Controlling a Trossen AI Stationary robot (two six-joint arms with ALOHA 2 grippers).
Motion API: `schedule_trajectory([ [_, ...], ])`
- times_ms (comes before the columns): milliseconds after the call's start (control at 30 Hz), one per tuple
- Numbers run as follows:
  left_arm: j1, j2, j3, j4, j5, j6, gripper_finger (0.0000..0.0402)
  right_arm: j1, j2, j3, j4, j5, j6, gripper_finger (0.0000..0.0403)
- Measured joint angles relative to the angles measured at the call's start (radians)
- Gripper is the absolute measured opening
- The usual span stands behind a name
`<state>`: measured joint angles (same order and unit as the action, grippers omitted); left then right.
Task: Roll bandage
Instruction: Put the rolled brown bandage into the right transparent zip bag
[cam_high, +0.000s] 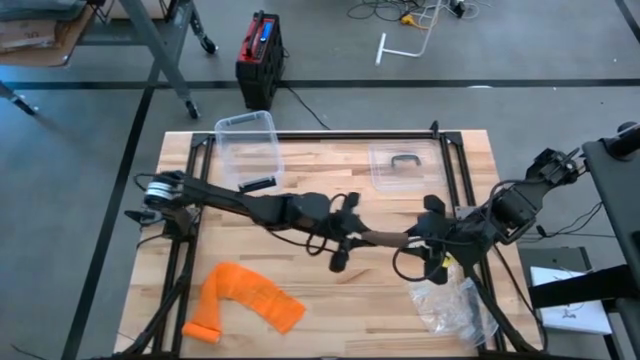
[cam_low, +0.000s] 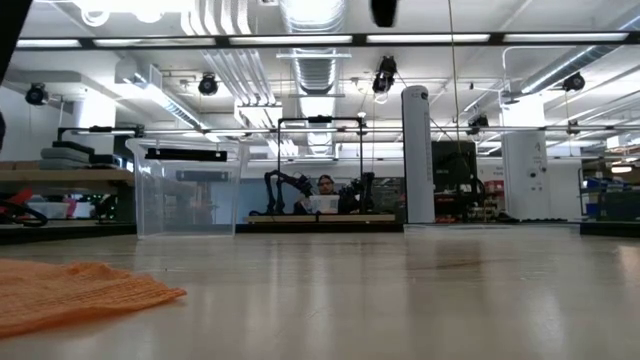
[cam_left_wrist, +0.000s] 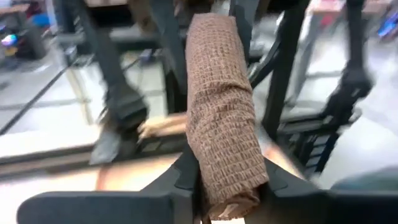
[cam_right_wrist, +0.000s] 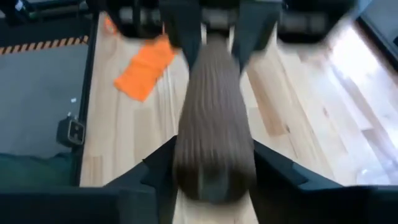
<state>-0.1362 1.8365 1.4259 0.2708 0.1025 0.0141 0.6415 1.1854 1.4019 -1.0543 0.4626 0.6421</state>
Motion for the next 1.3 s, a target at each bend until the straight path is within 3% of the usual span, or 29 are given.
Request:
schedule_trajectory([
  [200, -0.047, -0.175, -0.058, -0.269, -0.177, 0.073, 0.0049, 0.002, -0.002, 0.029, -0.218, -0.101, 0.211, 0.0210],
  [367, -0.108, -0.308, -0.104, -0.453, -0.461, 0.062, 0.0049, 0.015, 0.019, -0.020, -0.298, -0.248, 0.456, 0.0236],
  [467, -0.147, -0.371, -0.147, -0.459, -0.573, 0.058, 0.0060, 0.020, 0.049, -0.075, -0.353, -0.355, 0.586, 0.0234],
  [700, -0.205, -0.473, -0.220, -0.450, -0.602, 0.029, 0.0056, 0.067, 0.178, -0.269, -0.359, -0.706, 0.667, 0.0209],
  [967, -0.236, -0.510, -0.259, -0.434, -0.611, 0.025, 0.0064, 0.120, 0.406, -0.386, -0.225, -0.985, 0.528, 0.0217],
  [1100, -0.236, -0.505, -0.265, -0.433, -0.617, 0.024, 0.0058, 0.108, 0.533, -0.380, -0.085, -0.993, 0.414, 0.0225],
  [1300, -0.236, -0.498, -0.265, -0.423, -0.618, 0.022, 0.0062, -0.059, 0.697, -0.211, 0.004, -0.756, 0.108, 0.0222],
])
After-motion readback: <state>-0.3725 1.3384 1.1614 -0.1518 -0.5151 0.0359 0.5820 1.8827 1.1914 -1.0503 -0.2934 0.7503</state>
